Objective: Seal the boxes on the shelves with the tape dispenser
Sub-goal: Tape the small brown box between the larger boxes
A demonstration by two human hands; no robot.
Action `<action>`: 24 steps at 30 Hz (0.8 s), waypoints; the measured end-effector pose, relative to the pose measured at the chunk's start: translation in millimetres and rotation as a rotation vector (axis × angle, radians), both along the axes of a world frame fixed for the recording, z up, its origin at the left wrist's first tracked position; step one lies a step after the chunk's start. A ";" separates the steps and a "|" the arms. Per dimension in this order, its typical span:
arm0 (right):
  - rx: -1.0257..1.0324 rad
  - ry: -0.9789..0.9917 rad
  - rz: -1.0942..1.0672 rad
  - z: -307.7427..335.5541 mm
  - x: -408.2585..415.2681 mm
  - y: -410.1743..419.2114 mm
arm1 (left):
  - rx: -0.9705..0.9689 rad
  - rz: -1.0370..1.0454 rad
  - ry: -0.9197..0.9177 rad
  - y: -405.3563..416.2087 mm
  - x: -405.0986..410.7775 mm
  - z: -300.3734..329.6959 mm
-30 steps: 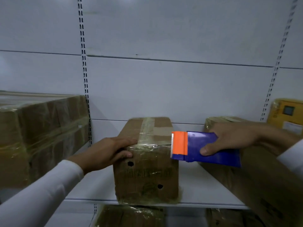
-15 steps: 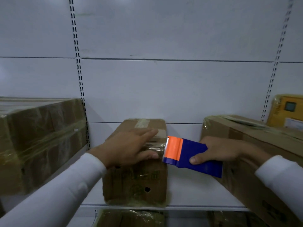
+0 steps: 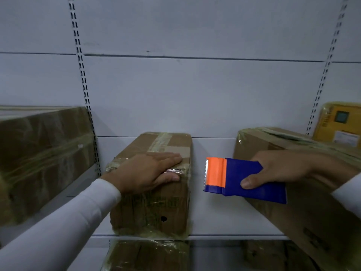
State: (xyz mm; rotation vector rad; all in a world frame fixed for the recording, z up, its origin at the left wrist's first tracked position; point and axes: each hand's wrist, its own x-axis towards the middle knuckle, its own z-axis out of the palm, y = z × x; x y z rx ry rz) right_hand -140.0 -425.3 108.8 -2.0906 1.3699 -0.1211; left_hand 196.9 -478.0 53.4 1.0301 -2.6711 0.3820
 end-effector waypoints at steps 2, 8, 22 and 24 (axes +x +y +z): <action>0.019 0.003 -0.013 0.5 -3.9 5.8 | 0.003 0.005 0.015 0.8 -1.5 -0.3; -0.151 0.222 -0.113 -8.4 23.9 5.5 | -0.015 0.020 0.026 4.0 -3.4 -4.2; -0.640 0.439 -0.450 -46.6 29.7 10.8 | -0.068 0.306 0.109 18.5 -49.4 -6.7; -0.637 0.297 -0.494 -49.4 24.3 15.1 | -0.114 0.391 0.153 19.8 -69.5 -14.6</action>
